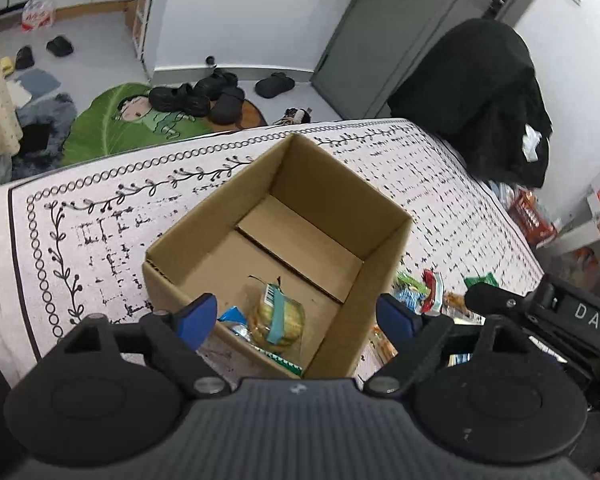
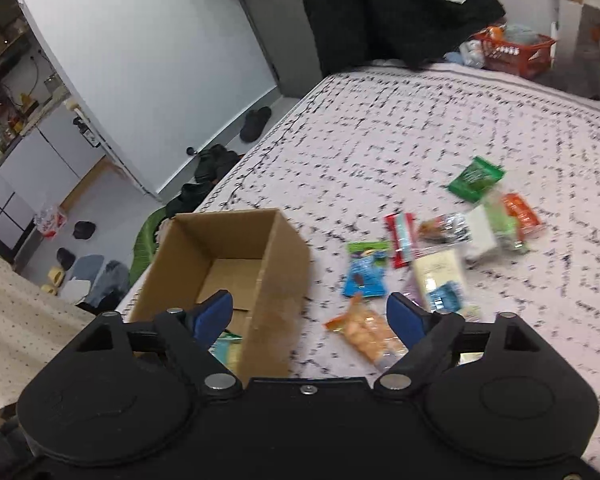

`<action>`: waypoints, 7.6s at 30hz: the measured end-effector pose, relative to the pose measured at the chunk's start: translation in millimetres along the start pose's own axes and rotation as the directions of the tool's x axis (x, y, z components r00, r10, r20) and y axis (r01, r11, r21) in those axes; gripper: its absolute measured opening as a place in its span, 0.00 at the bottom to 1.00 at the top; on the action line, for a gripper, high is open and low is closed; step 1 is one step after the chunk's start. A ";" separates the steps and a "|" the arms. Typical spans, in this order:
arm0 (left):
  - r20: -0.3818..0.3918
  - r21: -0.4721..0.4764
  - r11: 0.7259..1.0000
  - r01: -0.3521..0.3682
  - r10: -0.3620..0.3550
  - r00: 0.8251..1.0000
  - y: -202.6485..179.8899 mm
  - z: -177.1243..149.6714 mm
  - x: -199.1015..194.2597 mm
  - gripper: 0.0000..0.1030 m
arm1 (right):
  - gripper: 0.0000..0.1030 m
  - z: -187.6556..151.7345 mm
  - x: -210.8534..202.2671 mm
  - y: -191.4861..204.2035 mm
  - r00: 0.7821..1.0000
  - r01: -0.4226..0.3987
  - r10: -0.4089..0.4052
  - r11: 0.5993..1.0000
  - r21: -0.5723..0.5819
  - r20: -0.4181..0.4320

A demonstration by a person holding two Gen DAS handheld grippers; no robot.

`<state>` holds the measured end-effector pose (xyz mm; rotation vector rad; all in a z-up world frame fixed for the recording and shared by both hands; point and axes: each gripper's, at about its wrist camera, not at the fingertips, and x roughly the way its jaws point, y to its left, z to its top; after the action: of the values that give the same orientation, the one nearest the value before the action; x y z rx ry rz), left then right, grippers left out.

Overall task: Organize snacks
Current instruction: 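Open left tool dropping the blue packet while right tool drops the cookie packet into the box, then withdraw both tools from the box back toward the snack pile, then grasp the orange cracker packet with left tool while right tool grasps the white bread packet, then carry the cracker packet in left tool and bread packet in right tool over the box, then open left tool releasing the cracker packet while right tool releases the bread packet into the box, then withdraw both tools from the box toward the remaining snacks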

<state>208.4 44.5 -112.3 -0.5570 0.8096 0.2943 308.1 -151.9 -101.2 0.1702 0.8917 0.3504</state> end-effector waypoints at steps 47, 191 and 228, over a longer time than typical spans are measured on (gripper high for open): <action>-0.042 0.225 0.974 -0.034 0.044 0.998 -108.4 -69.7 1.1 0.98 | 0.97 -48.9 -24.4 -159.2 0.997 -0.022 0.036 0.979 0.203 -0.064; 0.003 0.076 0.990 -0.117 0.117 0.993 -8.0 33.5 -8.1 1.00 | 0.79 -13.4 30.5 -34.2 0.967 -0.251 0.244 0.959 0.134 0.070; -0.016 0.173 0.985 0.000 0.003 1.000 -127.7 -18.6 -2.3 0.98 | 0.94 -3.7 3.7 -185.2 0.984 -0.161 0.122 0.926 0.343 0.133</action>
<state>253.4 -70.8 -75.5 -0.3959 0.8426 0.2184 349.5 -322.8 -159.8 0.5839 0.8301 0.3100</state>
